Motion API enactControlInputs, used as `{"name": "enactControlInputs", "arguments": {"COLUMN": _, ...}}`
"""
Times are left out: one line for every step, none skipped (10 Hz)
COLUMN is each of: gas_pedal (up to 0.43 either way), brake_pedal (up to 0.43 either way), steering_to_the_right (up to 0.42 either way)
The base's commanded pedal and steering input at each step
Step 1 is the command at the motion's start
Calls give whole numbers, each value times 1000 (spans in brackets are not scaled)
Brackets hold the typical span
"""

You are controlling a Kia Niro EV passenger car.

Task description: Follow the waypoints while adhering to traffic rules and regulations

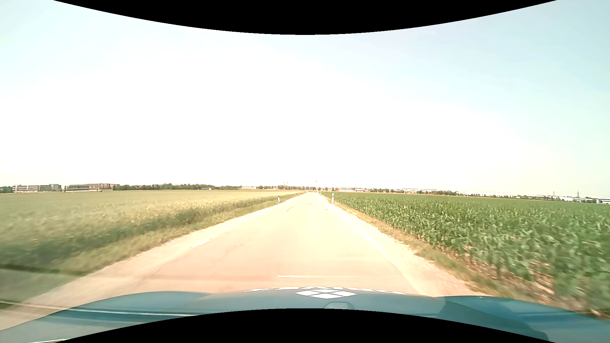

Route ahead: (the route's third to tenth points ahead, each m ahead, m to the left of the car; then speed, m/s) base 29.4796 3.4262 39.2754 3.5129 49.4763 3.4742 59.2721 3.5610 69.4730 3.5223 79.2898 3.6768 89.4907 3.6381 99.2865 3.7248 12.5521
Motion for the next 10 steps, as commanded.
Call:
{"name": "enactControlInputs", "arguments": {"gas_pedal": 8, "brake_pedal": 0, "steering_to_the_right": -1}}
{"name": "enactControlInputs", "arguments": {"gas_pedal": 8, "brake_pedal": 0, "steering_to_the_right": -1}}
{"name": "enactControlInputs", "arguments": {"gas_pedal": 8, "brake_pedal": 0, "steering_to_the_right": -2}}
{"name": "enactControlInputs", "arguments": {"gas_pedal": 8, "brake_pedal": 0, "steering_to_the_right": -2}}
{"name": "enactControlInputs", "arguments": {"gas_pedal": 8, "brake_pedal": 0, "steering_to_the_right": -2}}
{"name": "enactControlInputs", "arguments": {"gas_pedal": 8, "brake_pedal": 0, "steering_to_the_right": -2}}
{"name": "enactControlInputs", "arguments": {"gas_pedal": 8, "brake_pedal": 0, "steering_to_the_right": -2}}
{"name": "enactControlInputs", "arguments": {"gas_pedal": 8, "brake_pedal": 0, "steering_to_the_right": -2}}
{"name": "enactControlInputs", "arguments": {"gas_pedal": 8, "brake_pedal": 0, "steering_to_the_right": -2}}
{"name": "enactControlInputs", "arguments": {"gas_pedal": 8, "brake_pedal": 0, "steering_to_the_right": -3}}
